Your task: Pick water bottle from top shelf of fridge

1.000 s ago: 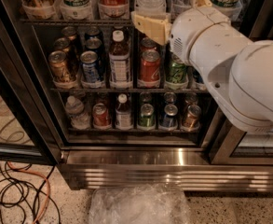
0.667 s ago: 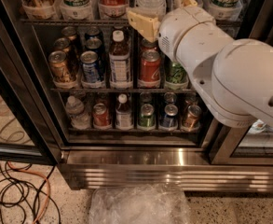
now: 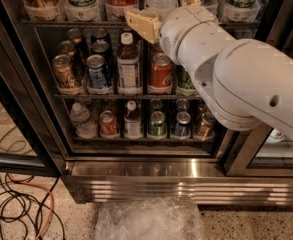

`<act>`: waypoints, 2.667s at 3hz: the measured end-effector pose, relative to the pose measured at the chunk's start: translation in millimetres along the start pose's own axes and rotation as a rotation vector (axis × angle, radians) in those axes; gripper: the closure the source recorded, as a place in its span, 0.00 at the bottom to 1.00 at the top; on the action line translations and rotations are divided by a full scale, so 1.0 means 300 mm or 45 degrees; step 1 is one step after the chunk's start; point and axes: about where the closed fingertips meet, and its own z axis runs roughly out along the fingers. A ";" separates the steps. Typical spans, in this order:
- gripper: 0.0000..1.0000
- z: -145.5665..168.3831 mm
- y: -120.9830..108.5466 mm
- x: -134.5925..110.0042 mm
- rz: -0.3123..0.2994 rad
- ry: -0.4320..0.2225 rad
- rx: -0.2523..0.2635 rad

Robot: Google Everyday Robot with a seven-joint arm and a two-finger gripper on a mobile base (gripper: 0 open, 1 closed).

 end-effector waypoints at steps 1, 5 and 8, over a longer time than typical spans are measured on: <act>0.26 0.034 0.008 0.009 0.007 -0.011 0.001; 0.22 0.155 0.006 -0.002 0.007 -0.054 0.018; 0.25 0.264 -0.015 0.006 -0.020 -0.085 0.060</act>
Offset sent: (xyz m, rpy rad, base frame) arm 0.0705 0.0224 0.0061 0.0559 -0.0668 -0.0226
